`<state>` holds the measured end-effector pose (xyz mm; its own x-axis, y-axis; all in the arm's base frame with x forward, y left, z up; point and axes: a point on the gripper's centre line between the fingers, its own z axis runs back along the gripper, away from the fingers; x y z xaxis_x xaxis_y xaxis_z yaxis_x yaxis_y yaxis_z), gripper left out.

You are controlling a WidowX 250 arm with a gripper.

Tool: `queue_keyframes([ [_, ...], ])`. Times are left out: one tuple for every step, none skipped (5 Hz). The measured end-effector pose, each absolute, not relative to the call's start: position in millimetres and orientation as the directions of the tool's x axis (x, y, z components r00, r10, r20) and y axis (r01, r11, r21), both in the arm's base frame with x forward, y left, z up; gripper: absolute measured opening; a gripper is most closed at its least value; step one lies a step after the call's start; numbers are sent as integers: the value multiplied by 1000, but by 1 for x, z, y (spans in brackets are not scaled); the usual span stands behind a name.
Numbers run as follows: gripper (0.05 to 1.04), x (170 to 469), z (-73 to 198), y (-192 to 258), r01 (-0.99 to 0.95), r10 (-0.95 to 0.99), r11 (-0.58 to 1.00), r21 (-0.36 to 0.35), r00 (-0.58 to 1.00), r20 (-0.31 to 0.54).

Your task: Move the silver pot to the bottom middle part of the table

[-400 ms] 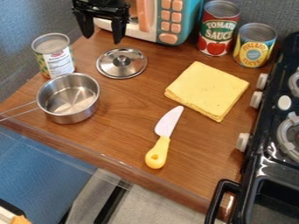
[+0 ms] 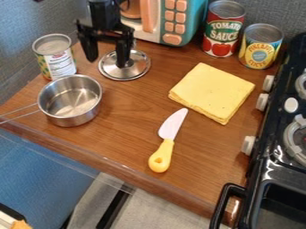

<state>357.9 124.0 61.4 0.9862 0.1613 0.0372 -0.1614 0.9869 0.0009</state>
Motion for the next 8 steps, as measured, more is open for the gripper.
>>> queue_keyframes([
  [1001,342,85,112,-143,145,989,-22,984,105],
  [1000,318,84,105,-136,137,991,-16,984,114],
  [1000,305,69,107,-150,147,989,19,983,106],
  [1000,302,60,110,-193,187,980,42,975,124],
  [961,302,45,113,-231,222,971,67,967,121],
  [814,305,35,110,-241,232,967,79,966,114],
  [502,305,28,111,-255,246,963,89,964,102],
  [242,304,27,110,-256,247,962,91,964,94],
])
